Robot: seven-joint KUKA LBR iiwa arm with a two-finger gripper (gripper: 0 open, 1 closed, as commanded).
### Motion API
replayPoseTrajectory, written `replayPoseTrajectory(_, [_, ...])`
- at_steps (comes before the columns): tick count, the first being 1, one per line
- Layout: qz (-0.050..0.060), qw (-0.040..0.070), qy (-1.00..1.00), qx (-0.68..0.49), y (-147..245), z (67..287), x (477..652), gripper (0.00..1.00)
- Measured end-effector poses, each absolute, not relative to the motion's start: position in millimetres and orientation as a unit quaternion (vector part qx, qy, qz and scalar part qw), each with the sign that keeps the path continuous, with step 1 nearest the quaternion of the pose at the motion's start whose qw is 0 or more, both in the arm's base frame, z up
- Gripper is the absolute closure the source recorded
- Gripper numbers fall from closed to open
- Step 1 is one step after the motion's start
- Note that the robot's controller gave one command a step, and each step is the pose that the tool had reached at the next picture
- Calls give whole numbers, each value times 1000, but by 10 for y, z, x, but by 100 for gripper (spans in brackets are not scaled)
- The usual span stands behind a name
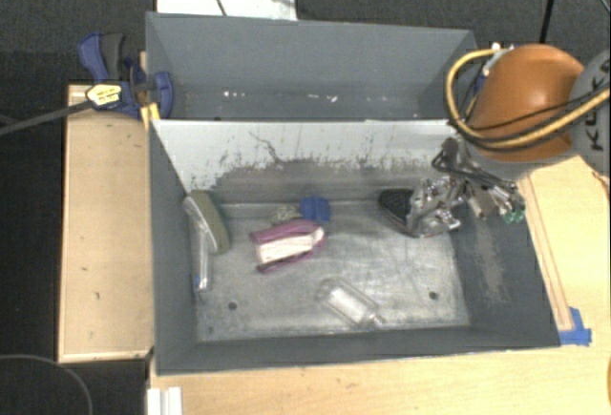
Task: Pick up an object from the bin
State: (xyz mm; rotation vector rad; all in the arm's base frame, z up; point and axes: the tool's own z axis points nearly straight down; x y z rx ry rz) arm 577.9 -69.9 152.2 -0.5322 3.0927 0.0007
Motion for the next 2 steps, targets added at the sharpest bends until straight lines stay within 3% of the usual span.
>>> replayPoseTrajectory(1, [0,2,985,-170,-699,1523,5778,0])
replayPoseTrajectory(2, [-1,12,993,-116,-917,985,5944,0])
